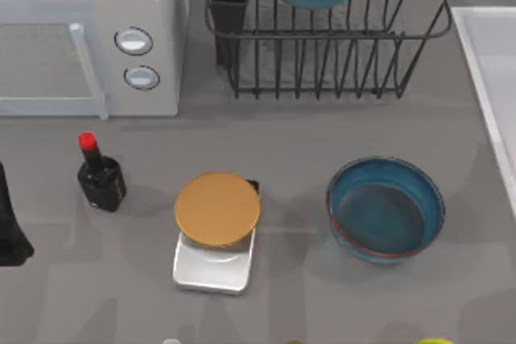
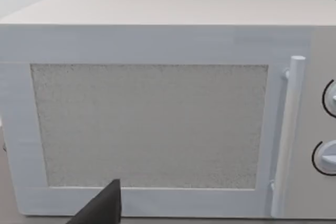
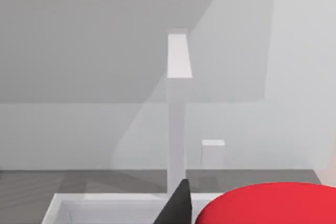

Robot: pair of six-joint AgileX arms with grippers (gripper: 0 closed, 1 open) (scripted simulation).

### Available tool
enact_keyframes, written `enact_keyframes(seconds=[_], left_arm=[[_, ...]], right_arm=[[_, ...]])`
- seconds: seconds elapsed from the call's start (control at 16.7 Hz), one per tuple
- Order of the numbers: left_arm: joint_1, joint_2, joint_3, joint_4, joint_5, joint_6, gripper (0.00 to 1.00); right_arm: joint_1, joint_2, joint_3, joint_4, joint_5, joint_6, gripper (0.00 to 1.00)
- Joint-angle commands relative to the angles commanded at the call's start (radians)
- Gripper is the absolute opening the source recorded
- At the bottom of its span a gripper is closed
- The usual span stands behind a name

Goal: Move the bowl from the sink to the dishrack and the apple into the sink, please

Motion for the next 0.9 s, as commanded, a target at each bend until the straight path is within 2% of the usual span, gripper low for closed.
enact_keyframes(seconds=[0.54, 0.9], left_arm=[[0.000, 0.000, 0.000, 0.000, 0.000, 0.000, 1.00], [0.000, 0.000, 0.000, 0.000, 0.000, 0.000, 1.00]], right_arm=[[0.000, 0.489, -0.080, 0.587, 0.007, -0.003, 0.00], [0.001, 0.557, -0.093, 0.662, 0.011, -0.005, 0.00]])
